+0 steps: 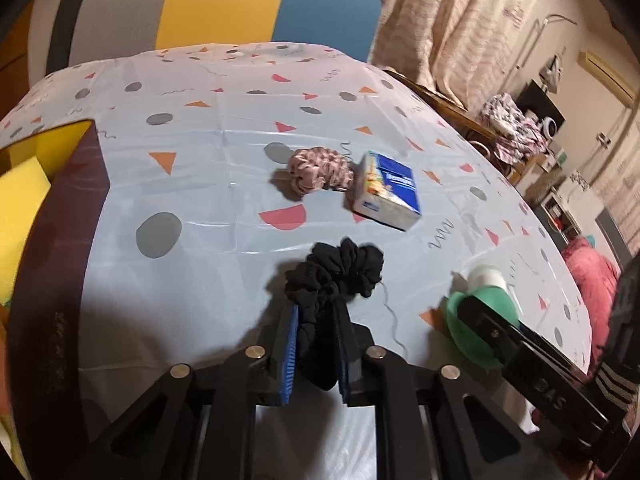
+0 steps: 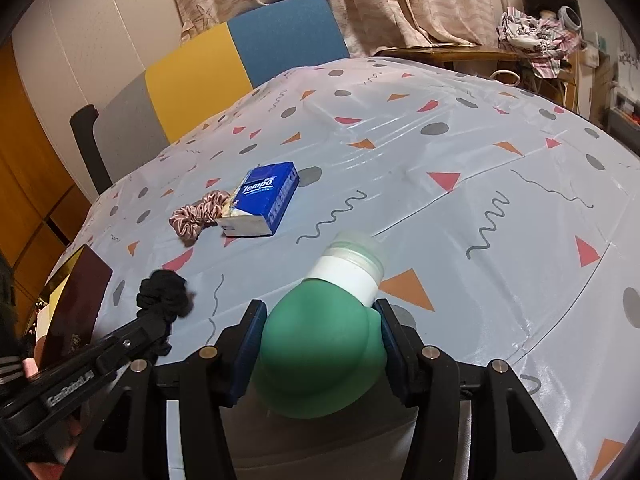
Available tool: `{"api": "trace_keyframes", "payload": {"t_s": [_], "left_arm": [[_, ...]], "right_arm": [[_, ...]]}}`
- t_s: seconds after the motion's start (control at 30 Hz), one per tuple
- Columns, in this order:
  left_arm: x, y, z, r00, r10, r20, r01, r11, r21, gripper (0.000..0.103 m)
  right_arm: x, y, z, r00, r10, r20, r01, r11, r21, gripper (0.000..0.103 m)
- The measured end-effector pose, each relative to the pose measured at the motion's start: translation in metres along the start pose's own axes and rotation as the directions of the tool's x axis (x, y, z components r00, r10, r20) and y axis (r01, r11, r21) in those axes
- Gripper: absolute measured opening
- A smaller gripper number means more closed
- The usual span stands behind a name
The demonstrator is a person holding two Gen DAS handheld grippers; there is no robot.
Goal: Organize rigid objects
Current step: 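Drop the black scrunchie into the tin with the left gripper while the right carries the green cap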
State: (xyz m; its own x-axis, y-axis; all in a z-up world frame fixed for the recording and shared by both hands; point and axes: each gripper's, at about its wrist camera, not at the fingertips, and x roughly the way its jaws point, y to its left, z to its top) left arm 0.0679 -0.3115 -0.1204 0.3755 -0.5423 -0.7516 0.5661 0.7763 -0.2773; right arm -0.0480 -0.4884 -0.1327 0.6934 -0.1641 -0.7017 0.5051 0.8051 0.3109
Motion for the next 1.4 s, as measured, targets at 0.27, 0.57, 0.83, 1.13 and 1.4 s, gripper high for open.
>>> {"api": "trace_keyframes", "payload": {"t_s": [0.27, 0.57, 0.83, 1.13, 1.4], "left_arm": [[-0.046, -0.012, -0.005, 0.997, -0.045, 0.069, 0.041, 0.998, 0.051, 0.013], [-0.105, 0.011, -0.033, 0.995, -0.065, 0.079, 0.066, 0.998, -0.008, 0.013], [-0.158, 0.065, -0.040, 0.990, -0.018, 0.137, 0.032, 0.994, -0.106, 0.013], [-0.175, 0.168, -0.044, 0.985, 0.124, 0.116, -0.079, 0.939, -0.335, 0.013], [-0.171, 0.212, -0.048, 0.976, 0.208, 0.072, -0.160, 0.896, -0.415, 0.032]], "right_arm": [[0.000, 0.002, -0.001, 1.000, -0.010, 0.006, 0.010, 1.000, -0.011, 0.055], [0.001, 0.004, -0.001, 1.000, -0.028, 0.007, 0.028, 0.999, -0.029, 0.055], [0.001, 0.006, -0.002, 0.999, -0.044, 0.009, 0.045, 0.998, -0.044, 0.055], [0.002, 0.012, -0.002, 0.997, -0.078, 0.005, 0.078, 0.994, -0.075, 0.055], [0.002, 0.016, -0.002, 0.995, -0.101, 0.004, 0.101, 0.990, -0.097, 0.055]]}}
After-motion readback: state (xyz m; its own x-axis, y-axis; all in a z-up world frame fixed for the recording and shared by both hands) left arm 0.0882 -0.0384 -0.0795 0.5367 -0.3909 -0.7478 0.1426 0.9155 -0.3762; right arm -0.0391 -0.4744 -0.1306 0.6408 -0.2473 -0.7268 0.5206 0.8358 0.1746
